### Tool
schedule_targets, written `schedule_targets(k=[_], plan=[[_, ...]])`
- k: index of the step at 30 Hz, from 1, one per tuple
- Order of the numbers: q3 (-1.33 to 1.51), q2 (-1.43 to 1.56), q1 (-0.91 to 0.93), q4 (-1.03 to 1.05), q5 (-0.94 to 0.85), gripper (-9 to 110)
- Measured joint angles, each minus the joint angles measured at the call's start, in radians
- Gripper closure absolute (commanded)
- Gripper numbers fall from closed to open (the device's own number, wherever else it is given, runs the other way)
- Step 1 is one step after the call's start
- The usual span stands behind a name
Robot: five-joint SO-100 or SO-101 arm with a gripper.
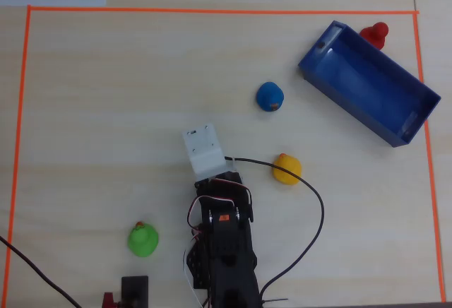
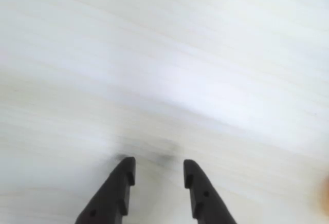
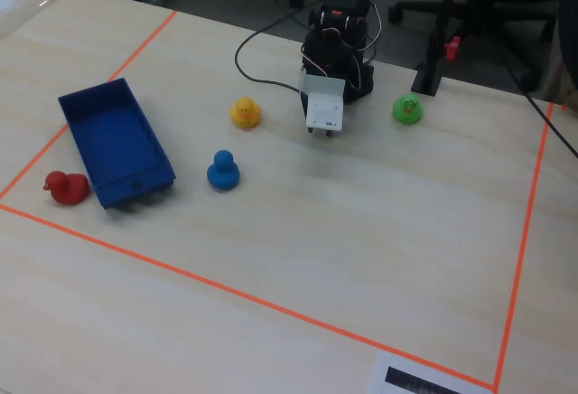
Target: Grasp green duck and put it into box.
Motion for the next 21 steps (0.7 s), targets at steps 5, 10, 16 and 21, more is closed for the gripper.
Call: schedule_targets(k=[5,10,16,21], plan=[[0.0,-0.002,-0.017,0.0,0.0,101],[-0.08,-0.106,-0.025,0.009,0.0,101],[-0.387,-0.362,-0.172,0.232,0.006,101],[-0.647,-0.364,-0.454,0.442,0.152,87]])
